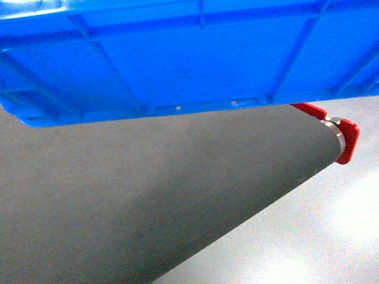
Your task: Place box next to blue box on left shelf
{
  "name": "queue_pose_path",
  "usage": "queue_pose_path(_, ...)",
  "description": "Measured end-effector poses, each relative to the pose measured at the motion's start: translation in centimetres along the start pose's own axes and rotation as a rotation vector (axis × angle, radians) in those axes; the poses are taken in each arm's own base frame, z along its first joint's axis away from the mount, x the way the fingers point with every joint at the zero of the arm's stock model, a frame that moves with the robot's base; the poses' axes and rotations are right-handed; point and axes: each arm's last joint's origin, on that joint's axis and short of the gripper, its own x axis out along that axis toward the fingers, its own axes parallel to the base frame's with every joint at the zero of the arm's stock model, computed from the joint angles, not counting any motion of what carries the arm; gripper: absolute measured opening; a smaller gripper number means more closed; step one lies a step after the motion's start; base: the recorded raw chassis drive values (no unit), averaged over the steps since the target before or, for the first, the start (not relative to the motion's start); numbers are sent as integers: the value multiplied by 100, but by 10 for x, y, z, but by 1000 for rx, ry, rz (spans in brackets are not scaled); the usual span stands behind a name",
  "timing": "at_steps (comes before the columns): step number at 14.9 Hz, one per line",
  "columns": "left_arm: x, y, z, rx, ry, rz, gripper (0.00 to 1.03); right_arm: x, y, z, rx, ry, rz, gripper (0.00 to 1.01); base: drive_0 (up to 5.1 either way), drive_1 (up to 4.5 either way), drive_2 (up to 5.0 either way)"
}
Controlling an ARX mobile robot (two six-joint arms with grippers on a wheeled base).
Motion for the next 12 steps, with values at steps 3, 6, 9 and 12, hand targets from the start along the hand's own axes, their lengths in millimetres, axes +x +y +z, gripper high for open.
queue_pose_path(3,0,0,0,0,0,0,18,0,0,0,0,0,0,9,-157,-157,-157)
queue_pose_path(6,0,0,0,-1,0,0,18,0,0,0,0,0,0,9,-161,-161,-161)
queue_pose_path(9,0,0,0,-1,-1,0,18,0,0,0,0,0,0,9,-172,-172,-172)
queue_pose_path(12,0,0,0,-1,0,0,18,0,0,0,0,0,0,9,-155,-155,-155)
